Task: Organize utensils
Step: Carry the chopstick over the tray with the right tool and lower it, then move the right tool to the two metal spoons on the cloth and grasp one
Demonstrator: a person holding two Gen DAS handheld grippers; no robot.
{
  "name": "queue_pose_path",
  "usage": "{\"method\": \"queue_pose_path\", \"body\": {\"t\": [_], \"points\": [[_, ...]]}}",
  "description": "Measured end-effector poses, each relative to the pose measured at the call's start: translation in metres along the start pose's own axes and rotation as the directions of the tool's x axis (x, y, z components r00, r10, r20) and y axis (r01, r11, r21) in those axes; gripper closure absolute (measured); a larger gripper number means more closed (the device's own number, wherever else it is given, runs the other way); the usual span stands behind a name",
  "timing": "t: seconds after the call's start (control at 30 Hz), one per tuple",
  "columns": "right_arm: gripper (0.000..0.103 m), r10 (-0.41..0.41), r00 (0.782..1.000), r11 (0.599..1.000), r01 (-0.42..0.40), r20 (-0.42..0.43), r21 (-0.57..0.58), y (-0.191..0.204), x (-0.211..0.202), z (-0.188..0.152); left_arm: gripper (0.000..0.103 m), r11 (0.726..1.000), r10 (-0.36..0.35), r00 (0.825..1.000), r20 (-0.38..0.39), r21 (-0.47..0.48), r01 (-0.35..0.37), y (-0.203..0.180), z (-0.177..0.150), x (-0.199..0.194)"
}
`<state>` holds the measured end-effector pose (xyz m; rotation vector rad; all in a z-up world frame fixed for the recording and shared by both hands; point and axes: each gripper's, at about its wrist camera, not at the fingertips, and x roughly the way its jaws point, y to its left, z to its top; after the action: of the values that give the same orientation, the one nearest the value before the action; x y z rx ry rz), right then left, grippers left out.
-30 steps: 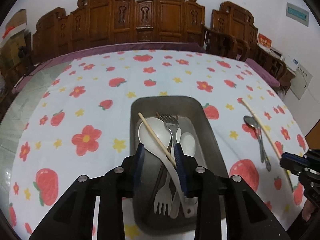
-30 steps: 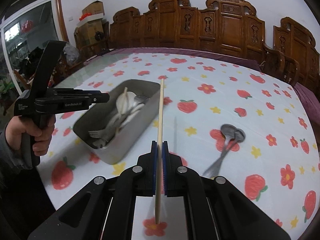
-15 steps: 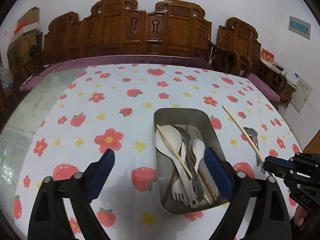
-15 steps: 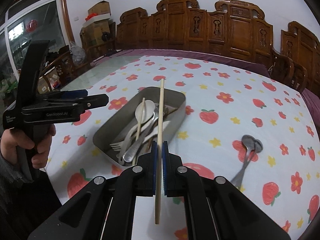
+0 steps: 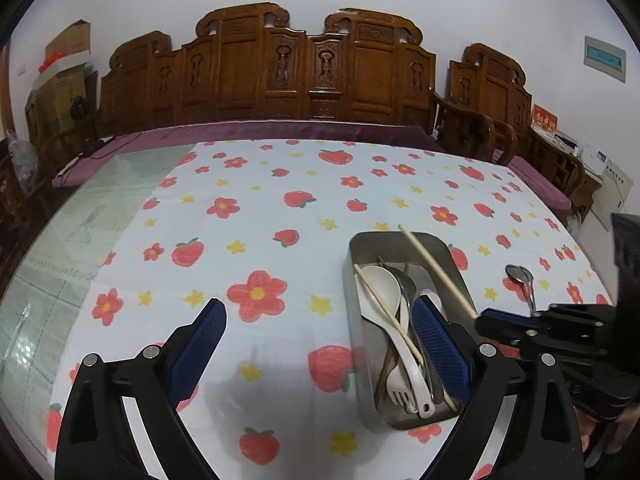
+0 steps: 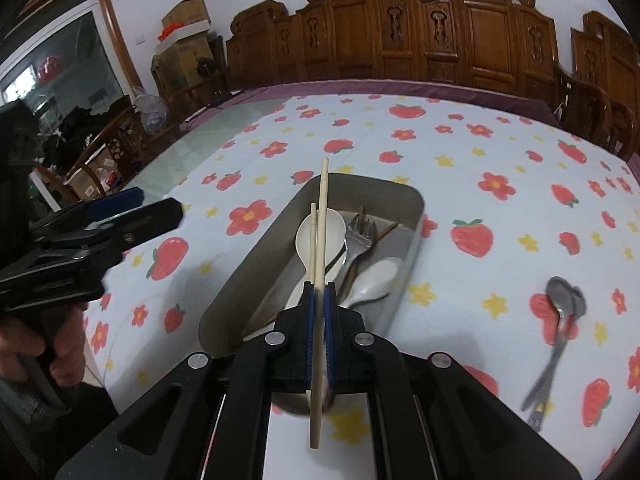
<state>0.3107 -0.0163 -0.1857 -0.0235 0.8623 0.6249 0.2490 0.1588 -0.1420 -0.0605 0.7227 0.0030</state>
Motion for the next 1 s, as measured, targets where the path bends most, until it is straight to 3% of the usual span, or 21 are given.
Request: {"method": "queue_pose_path", "body": {"t": [0.33, 0.5, 0.63, 1.0], "points": [[0.097, -0.029, 0.998, 0.999, 0.031, -0.059, 0.034, 0.003, 0.038, 0.001, 0.013, 1.000, 0.003, 1.000, 0.000, -0.004, -0.003, 0.005, 0.002, 0.001], [0.095, -0.013, 0.999, 1.000, 0.014, -0.043, 0.022, 0.002, 0.039, 0.000, 0.013, 1.000, 0.004, 1.000, -0.010, 0.011, -0.004, 0.001, -0.001, 0.004], [0.095, 0.002, 1.000, 1.000, -0.002, -0.004, 0.005, -0.005, 0.025, 0.000, 0.013, 1.000, -0.008, 1.000, -0.009, 0.019, 0.008, -0.006, -0.002, 0.003], [0.094, -0.099, 0.991, 0.989, 0.107, 0.084, -0.097, -0.043, -0.043, -0.020, 0.013, 0.996, -0.070, 0.997, 0.013, 0.052, 0.070, -0.041, -0.003, -0.002]]}}
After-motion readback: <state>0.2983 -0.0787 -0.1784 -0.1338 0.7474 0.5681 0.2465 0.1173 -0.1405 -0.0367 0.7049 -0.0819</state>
